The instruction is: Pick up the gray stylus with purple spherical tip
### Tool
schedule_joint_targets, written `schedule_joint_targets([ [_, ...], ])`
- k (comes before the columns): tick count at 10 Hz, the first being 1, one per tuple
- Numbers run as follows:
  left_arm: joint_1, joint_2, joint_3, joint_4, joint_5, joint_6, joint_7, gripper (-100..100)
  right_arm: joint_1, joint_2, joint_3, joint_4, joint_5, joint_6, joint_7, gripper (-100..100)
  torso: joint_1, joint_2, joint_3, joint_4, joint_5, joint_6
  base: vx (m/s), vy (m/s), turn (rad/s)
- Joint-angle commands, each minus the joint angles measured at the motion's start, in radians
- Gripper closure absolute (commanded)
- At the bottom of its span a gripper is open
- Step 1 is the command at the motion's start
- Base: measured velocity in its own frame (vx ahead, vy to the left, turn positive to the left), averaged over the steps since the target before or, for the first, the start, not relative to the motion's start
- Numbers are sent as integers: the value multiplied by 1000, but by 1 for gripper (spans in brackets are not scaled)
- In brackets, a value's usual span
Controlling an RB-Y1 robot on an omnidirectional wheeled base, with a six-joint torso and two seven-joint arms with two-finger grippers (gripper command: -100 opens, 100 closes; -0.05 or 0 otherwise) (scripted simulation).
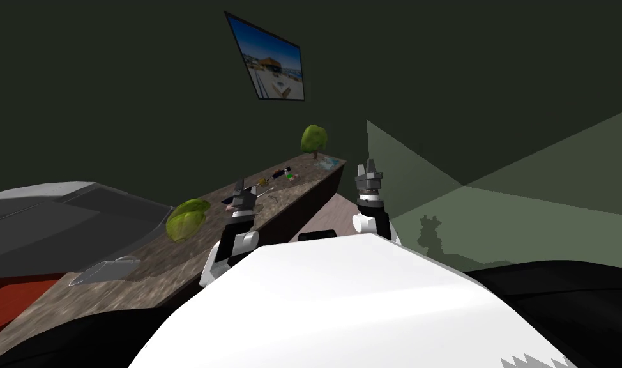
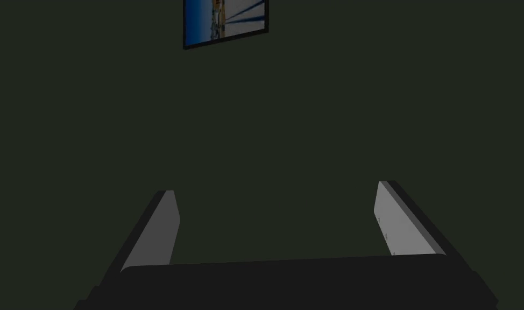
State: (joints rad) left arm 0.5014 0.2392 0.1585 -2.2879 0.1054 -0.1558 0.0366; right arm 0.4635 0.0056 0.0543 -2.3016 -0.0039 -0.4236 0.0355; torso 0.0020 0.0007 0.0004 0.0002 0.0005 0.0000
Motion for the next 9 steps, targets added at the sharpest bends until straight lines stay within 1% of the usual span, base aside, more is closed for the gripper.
schedule_joint_targets([
  [1,6,10,9,-2,12,28,3,-100,0,0,0,0,0,0,0,0,0,0,0,0,0,0,-10,22,-46],
  [2,12,29,24,-2,33,71,7,-100,0,0,0,0,0,0,0,0,0,0,0,0,0,0,-14,27,-78],
  [3,12,29,24,-2,33,76,7,-100,0,0,0,0,0,0,0,0,0,0,0,0,0,0,-10,25,-45],
  [4,18,47,40,-3,55,114,11,-100,0,0,0,0,0,0,0,0,0,0,0,0,0,0,-8,25,-85],
  [5,18,47,40,-3,55,124,11,-100,0,0,0,0,0,0,0,0,0,0,0,0,0,0,-11,24,-51],
  [6,25,66,55,-3,78,161,15,-100,0,0,0,0,0,0,0,0,0,0,0,0,0,0,-18,25,-97],
  [7,25,66,55,-3,78,174,15,-100,0,0,0,0,0,0,0,0,0,0,0,0,0,0,-12,26,-45],
  [8,33,85,69,-4,100,209,19,-100,0,0,0,0,0,0,0,0,0,0,0,0,0,0,-4,31,-108],
  [9,33,85,69,-4,100,225,19,-100,0,0,0,0,0,0,0,0,0,0,0,0,0,0,-4,28,-51],
])
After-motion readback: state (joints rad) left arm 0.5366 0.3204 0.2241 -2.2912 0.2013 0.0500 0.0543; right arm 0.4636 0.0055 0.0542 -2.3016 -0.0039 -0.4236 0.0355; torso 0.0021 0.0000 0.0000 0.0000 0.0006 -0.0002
